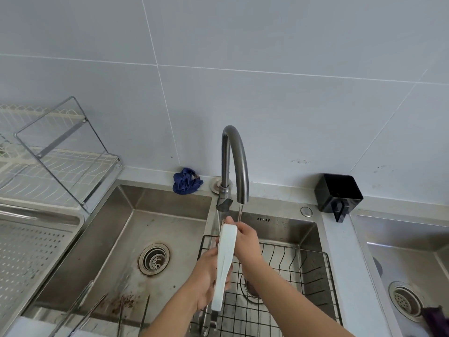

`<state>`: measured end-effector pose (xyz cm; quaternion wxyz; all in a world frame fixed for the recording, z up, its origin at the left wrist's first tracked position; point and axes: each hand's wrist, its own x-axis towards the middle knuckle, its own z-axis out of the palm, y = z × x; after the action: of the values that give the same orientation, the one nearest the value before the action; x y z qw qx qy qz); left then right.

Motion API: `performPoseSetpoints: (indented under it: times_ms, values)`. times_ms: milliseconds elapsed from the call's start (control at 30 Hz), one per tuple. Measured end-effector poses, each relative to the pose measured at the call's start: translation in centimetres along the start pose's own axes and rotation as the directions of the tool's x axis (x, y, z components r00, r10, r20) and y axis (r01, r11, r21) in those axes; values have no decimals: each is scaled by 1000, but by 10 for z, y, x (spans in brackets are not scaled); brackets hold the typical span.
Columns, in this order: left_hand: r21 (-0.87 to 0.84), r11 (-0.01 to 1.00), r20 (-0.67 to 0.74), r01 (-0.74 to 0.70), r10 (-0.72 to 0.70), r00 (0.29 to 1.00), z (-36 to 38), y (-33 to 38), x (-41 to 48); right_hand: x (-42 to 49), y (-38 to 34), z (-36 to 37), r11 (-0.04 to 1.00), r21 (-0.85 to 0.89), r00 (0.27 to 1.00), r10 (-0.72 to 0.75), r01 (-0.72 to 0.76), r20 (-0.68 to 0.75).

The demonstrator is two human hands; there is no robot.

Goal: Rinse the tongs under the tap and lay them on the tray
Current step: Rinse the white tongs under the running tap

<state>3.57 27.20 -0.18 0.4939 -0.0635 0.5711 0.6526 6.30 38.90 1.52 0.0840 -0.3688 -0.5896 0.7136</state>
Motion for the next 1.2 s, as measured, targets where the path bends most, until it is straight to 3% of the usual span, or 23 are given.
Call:
performPoseSetpoints:
  times_ms: [233, 400, 600, 733, 900, 1033, 1200]
  values:
    - [-3, 1000, 0, -21, 21, 1000, 5, 8, -5, 3, 4, -4, 1000, -22, 996, -19, 21, 82]
    - [64, 994, 4, -90, 90, 996, 11, 6, -7, 12, -2, 1, 995, -3, 994, -95, 95, -57]
    - [132, 983, -20, -124, 128, 992, 4, 10, -7, 7, -4, -3, 998, 57, 988, -22, 14, 154]
    - [155, 981, 17, -115, 113, 993, 11, 13, -9, 15, -7, 0, 994, 101, 998, -44, 40, 37]
    - [136, 984, 17, -117, 115, 993, 7, 21, -10, 13, -3, -6, 999, -7, 988, -30, 32, 154]
    - [174, 977, 38, -122, 117, 992, 5, 17, -11, 21, -8, -4, 1000, -25, 1000, -6, 5, -23]
    - [221, 964, 16, -144, 144, 989, 2, 16, -6, 16, -5, -2, 990, -10, 989, -137, 138, 52]
